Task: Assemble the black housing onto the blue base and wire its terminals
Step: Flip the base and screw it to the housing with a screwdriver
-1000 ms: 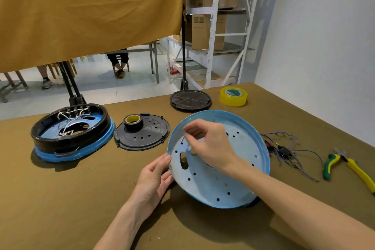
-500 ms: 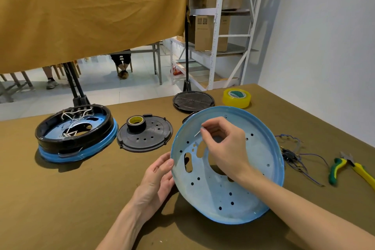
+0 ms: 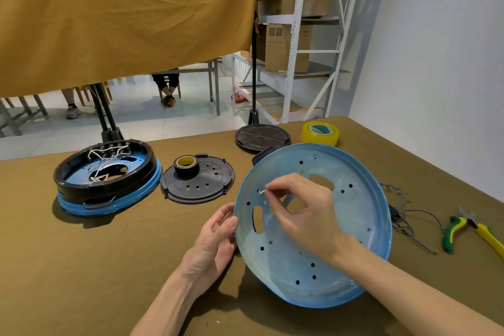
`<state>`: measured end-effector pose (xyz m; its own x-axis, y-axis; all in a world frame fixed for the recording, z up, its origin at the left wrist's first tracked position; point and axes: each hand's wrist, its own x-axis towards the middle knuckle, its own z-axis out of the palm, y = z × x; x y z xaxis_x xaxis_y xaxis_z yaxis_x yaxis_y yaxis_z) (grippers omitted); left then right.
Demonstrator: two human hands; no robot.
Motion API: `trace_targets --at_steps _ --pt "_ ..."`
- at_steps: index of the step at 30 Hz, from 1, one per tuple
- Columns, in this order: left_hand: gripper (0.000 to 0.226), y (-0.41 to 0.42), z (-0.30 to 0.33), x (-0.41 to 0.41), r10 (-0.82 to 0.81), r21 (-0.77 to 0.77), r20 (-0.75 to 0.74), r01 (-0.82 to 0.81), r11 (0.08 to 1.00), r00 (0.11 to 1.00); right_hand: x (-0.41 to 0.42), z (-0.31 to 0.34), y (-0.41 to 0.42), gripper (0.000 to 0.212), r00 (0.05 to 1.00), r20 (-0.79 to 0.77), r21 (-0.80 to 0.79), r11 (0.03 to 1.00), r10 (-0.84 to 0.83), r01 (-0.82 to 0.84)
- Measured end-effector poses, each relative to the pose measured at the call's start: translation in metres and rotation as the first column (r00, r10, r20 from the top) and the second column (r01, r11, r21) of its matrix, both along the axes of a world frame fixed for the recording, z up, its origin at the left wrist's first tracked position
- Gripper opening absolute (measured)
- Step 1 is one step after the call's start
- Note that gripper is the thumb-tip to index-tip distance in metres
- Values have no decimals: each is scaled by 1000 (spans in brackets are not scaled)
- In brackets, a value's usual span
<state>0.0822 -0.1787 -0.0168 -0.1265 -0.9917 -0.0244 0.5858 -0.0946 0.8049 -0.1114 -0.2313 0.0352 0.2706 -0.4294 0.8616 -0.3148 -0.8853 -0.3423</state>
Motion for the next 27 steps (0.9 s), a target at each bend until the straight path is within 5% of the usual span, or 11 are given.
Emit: trace_targets --at_steps 21,27 --pt "110 -1 0 1 45 88 -10 -44 995 999 19 -1 6 11 907 -408 -249 969 -104 -1" --pt "110 -5 -4 1 69 127 -11 -67 990 998 22 -3 6 19 921 -381 -111 993 -81 42"
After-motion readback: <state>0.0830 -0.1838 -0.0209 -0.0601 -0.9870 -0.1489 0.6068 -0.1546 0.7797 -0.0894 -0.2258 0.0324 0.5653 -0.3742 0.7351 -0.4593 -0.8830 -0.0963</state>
